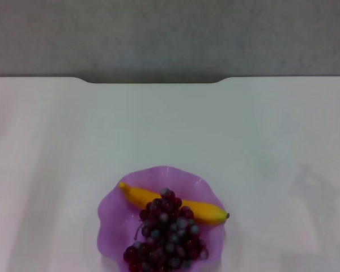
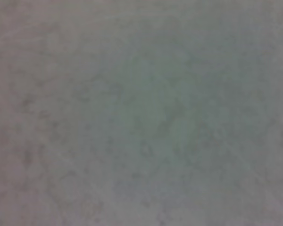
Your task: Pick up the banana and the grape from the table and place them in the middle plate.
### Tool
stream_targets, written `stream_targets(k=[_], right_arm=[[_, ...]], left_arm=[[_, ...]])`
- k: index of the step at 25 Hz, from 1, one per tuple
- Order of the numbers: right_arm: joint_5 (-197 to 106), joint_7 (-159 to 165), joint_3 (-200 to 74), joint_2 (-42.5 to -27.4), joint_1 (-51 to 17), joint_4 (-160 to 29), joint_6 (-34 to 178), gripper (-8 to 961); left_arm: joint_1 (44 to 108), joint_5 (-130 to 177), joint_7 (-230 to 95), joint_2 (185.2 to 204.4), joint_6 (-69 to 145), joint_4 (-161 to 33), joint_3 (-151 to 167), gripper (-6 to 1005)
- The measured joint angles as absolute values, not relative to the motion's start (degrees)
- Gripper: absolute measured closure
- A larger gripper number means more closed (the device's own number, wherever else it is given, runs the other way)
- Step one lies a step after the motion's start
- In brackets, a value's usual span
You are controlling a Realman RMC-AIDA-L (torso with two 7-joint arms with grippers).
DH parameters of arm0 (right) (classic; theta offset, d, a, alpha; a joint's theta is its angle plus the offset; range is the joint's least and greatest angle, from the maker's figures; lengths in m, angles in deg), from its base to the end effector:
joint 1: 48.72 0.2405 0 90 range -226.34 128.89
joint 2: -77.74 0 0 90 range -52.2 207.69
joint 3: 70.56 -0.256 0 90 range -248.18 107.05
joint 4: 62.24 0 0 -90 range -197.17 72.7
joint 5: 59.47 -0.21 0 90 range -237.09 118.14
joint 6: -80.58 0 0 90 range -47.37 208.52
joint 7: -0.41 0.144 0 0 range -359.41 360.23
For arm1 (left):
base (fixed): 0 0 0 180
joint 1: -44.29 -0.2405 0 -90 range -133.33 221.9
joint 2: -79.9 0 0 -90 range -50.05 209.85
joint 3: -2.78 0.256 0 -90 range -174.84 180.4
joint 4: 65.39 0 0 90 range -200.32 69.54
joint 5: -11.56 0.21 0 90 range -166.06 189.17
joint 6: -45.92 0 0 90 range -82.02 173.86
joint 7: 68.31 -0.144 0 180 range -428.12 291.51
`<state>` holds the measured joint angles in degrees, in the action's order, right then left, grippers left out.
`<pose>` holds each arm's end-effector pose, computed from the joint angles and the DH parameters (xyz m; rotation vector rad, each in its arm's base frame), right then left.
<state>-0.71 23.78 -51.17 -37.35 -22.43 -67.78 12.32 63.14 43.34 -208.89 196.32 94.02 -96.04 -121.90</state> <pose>0.3730 0.3396 0.0700 -1.4393 0.5660 0.6973 -0.3648 0.3622 0.1080 -1.4158 -0.6689 -0.7290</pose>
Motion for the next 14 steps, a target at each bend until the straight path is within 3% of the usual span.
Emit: stream_targets(k=[14], right_arm=[[-0.78, 19.44, -51.32, -37.19, -20.73, -67.86, 15.6, 931]], left_arm=[[65.69, 42.31, -209.85, 195.98, 93.69, -93.84, -122.57, 974]])
